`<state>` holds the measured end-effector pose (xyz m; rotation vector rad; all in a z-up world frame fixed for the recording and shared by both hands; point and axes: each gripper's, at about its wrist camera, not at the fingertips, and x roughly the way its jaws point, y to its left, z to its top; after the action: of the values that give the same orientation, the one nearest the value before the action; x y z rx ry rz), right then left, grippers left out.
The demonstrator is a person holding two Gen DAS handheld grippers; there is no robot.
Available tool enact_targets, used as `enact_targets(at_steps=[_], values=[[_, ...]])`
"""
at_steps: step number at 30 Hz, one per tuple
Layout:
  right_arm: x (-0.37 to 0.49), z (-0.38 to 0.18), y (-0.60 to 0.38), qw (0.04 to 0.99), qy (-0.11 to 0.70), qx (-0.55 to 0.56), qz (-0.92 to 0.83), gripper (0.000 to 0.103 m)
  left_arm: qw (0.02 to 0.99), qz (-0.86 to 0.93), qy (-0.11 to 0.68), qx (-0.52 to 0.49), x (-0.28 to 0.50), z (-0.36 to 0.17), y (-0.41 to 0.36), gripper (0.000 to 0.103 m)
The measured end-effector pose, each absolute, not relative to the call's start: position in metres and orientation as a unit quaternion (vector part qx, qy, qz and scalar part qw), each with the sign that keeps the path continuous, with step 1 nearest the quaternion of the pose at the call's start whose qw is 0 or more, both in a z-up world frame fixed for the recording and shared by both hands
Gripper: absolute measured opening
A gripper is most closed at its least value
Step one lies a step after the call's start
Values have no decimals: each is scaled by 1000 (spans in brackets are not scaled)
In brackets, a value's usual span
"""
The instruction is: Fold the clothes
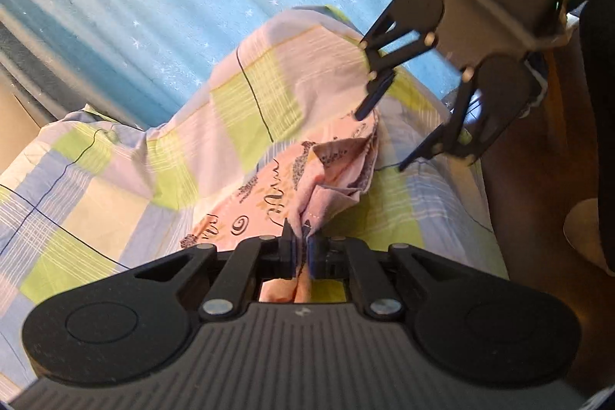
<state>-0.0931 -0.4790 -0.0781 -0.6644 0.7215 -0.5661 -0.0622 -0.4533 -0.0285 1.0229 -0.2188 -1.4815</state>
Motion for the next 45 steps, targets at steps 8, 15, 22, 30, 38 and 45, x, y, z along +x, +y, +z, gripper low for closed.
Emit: enact_targets(at_steps=[8,15,22,30,38,45], values=[[-87,-112,-520,791,353,-412,-283,37,615,-650,-87,439,-66,-18,-442,4],[-94,-128,-556,755,410,-433,-273,1,626,-642,-68,437,-56,-25,-443,4],[-100,-75,-507,777,407,-386,-287,0,651,-623,-59,429,-51,-15,-406,2],[-124,-9,-383,819,433,-328,-185,0,667,-627,-7,401,-66,14,-287,2],[-92,40,-417,836,472,-252,-118,0,690,-643,98,318,0,21,-301,2],[-26,39,-572,869,477,-44,-122,0,704,-638,234,207,116,0,-390,2]])
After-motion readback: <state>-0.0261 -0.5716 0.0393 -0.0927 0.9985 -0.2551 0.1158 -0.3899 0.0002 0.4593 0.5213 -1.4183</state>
